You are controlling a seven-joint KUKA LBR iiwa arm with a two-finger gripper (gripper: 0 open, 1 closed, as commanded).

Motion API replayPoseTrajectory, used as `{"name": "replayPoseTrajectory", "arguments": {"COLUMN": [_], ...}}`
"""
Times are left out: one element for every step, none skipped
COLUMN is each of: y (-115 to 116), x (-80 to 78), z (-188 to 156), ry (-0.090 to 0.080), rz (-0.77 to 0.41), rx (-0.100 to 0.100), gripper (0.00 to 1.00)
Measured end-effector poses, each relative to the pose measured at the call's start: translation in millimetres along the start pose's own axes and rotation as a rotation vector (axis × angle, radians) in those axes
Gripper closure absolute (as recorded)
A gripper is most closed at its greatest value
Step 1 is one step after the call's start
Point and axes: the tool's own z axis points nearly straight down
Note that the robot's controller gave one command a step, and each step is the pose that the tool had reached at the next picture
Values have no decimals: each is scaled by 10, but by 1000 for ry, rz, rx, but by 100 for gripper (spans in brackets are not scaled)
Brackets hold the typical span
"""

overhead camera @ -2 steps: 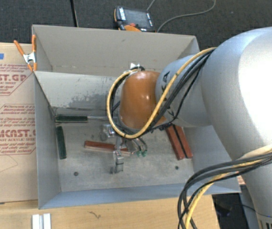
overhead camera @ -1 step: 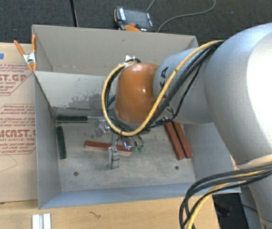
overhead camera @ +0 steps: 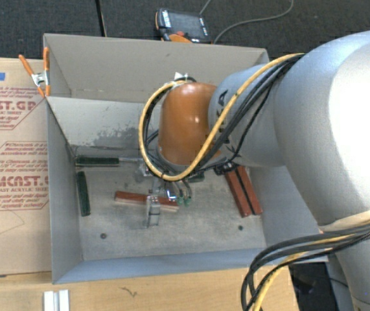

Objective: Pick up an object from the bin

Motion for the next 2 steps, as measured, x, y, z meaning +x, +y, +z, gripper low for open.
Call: {"name": "replayPoseTrajectory", "arguments": {"y": [-164, -157], "x": [-111, -112], "z": [354, 356], "ry": [2, 0], "rz": [115, 114], "rx": [1, 1], "gripper": [0, 0]}}
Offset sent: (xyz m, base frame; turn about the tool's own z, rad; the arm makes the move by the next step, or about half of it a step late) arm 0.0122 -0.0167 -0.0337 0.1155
